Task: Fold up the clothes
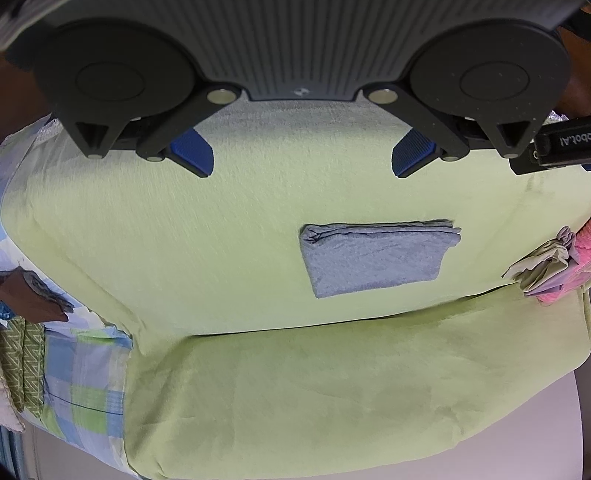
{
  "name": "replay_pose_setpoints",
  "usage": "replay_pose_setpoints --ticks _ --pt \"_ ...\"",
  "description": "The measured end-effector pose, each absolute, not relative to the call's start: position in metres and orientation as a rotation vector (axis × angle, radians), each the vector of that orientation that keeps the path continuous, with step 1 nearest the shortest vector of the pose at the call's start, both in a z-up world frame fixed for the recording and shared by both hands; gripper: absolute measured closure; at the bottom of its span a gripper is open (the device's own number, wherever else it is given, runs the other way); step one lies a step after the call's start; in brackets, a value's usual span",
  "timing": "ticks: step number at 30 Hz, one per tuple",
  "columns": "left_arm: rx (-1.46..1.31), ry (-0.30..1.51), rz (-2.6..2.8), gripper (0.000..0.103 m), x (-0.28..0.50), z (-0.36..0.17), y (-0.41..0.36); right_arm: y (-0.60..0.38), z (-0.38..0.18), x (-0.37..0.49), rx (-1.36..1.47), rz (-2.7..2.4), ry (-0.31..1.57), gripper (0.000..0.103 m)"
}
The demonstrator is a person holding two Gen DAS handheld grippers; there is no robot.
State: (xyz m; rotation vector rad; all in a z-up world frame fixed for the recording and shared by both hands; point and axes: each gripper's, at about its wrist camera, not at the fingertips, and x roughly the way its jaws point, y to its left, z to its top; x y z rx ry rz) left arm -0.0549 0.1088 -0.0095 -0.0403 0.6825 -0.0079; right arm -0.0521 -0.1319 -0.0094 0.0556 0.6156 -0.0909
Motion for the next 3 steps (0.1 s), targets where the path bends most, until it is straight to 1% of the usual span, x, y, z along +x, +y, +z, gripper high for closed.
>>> replay_pose_setpoints --ticks 3 --pt "-0.007 0.672 0.009 0.001 -0.0549 -0.0089 0.1044 -0.1324 -0.0107 -0.0514 0.057 -0.093 0.617 0.002"
